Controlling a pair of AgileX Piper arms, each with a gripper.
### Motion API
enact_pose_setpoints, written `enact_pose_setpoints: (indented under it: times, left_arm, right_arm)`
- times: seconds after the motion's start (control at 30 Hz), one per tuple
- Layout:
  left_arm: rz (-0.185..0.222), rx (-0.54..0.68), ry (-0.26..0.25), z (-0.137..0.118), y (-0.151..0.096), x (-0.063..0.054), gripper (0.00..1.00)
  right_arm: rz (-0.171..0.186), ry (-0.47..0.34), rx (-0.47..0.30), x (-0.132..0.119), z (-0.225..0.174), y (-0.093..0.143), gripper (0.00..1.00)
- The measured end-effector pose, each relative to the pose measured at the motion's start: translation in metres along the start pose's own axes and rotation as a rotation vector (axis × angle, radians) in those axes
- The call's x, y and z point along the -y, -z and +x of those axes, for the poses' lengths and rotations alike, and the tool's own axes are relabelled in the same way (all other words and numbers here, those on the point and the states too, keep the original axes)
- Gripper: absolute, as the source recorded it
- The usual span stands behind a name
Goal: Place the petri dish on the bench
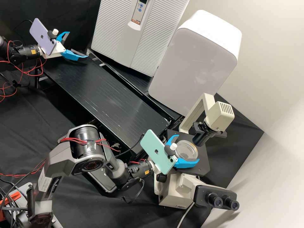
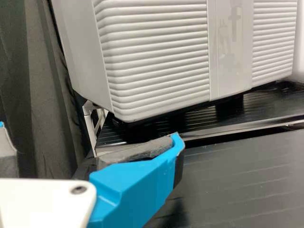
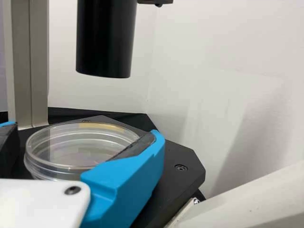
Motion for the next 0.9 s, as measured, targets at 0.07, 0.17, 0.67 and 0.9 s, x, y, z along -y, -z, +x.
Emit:
enact_pose_setpoints:
  times: [0.07,0.17,0.67,0.9]
  left_arm:
    - [0.000,0.000,0.000,0.000,0.000,0.000,1.00]
    - [0.000,0.000,0.000,0.000,0.000,0.000,1.00]
    - [0.000,0.000,0.000,0.000,0.000,0.000,1.00]
    - [0.000,0.000,0.000,0.000,0.000,0.000,1.00]
  right_arm:
    - [0.000,0.000,0.000,0.000,0.000,0.000,0.00]
    - [0.001,0.000,0.000,0.000,0.000,0.000,0.00]
    - [0.019,0.005,-0.005,0.000,0.000,0.000,0.00]
    - [0.046,0.017,-0.020,-0.001,-0.012,0.001,0.00]
